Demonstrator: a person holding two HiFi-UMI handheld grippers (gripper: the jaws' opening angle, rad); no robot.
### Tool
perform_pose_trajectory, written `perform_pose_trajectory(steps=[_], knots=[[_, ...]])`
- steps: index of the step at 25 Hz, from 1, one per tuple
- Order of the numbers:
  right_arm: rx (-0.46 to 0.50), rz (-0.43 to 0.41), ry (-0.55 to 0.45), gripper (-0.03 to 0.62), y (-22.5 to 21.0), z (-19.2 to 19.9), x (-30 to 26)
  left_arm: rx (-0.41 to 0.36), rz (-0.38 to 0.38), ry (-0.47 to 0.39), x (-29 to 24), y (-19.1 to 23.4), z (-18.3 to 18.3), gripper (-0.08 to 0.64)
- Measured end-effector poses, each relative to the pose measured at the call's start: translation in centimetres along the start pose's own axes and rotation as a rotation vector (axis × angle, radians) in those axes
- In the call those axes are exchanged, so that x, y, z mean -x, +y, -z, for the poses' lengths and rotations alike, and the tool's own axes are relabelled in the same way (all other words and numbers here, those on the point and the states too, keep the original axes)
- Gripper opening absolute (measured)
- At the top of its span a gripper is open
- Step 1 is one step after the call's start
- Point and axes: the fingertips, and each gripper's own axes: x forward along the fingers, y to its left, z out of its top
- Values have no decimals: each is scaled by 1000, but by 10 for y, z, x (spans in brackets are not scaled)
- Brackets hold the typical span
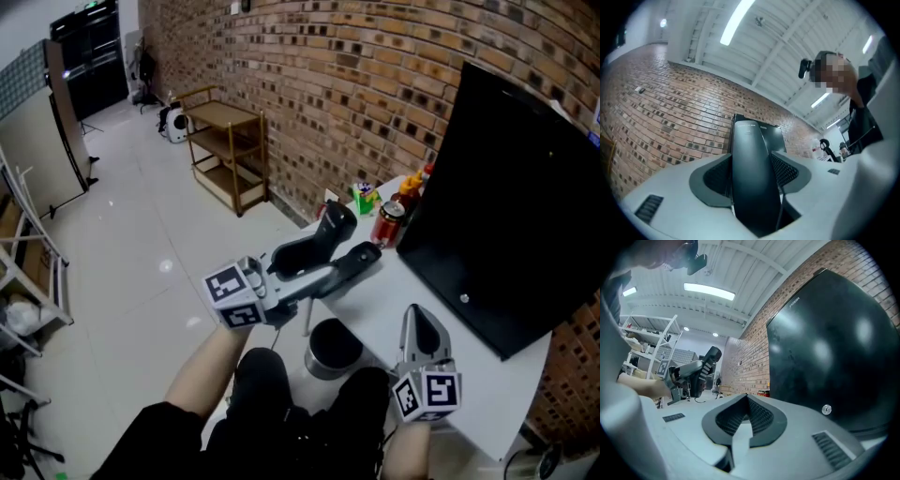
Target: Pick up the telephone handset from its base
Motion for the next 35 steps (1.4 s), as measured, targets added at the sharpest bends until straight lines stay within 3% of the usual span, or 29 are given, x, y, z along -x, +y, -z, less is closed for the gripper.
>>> perform_pose_trajectory(steps=[3,8,14,30,35], knots=[[3,-3,-6,10,-1,-1,0,53,39,-55,11,-9,-2,265],[8,-13,-16,9,2,-4,2,76,99,-111,30,-8,-14,264],[2,-2,-27,10,-2,-2,6,242,122,-314,55,21,-43,261],[-7,19,-28,10,-11,1,12,367,88,-468,73,55,-42,258],[-7,29,-24,9,-12,2,12,361,81,-464,74,57,-42,258]])
